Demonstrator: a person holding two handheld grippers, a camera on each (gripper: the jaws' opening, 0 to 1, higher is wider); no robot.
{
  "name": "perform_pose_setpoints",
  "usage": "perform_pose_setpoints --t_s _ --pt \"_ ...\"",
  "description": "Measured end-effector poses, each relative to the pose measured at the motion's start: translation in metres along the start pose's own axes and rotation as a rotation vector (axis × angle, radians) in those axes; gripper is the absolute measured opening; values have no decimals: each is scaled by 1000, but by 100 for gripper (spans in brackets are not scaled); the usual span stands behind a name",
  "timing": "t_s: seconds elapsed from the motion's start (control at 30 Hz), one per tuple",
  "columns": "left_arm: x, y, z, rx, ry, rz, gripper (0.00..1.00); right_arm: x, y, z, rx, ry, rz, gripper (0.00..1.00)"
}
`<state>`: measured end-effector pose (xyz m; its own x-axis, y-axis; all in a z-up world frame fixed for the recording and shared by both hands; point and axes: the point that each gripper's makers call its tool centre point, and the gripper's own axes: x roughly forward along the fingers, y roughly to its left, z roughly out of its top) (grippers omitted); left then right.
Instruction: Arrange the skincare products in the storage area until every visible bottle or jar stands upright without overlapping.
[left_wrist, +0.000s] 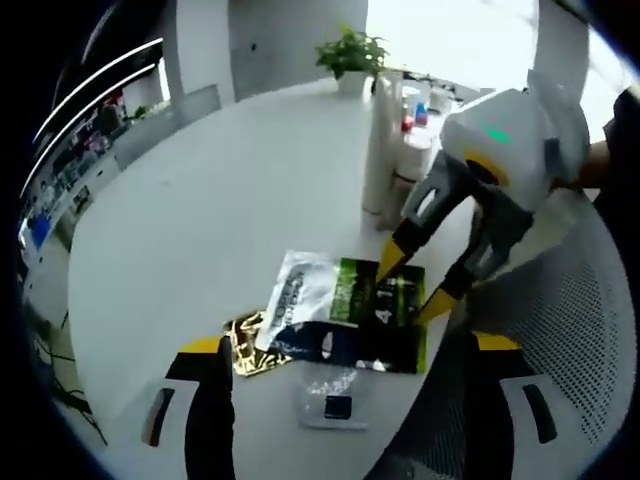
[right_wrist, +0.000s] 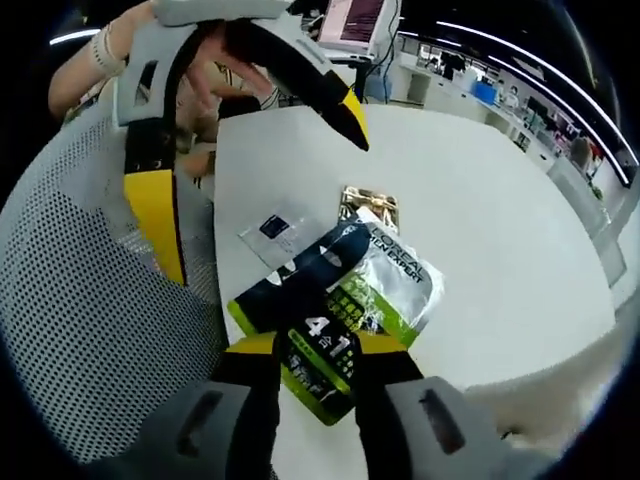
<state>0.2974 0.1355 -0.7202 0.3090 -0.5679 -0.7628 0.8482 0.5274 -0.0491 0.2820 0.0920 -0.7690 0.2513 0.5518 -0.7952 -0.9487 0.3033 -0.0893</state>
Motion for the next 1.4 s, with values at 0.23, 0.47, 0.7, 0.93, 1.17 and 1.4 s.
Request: perform_pose_setpoints --t_s 0.23,0.47,0.7,0.93,1.17,1.4 --pt "12 4 -10 5 40 -64 76 8 -1 -3 -29 35 8 30" --pt "24 10 -25 -90 90 -108 66 11 0 -7 -12 39 8 30" --pt "35 10 -38 -109 145 -137 63 11 0 -8 16 40 9 29" --pt "39 10 -35 -156 127 -160 63 11 0 -9 16 39 8 29" --pt "39 10 -25 -115 123 -158 64 9 -1 -11 21 42 3 29" --pt "52 11 -13 -80 121 -165 64 6 -8 -17 43 58 -15 30"
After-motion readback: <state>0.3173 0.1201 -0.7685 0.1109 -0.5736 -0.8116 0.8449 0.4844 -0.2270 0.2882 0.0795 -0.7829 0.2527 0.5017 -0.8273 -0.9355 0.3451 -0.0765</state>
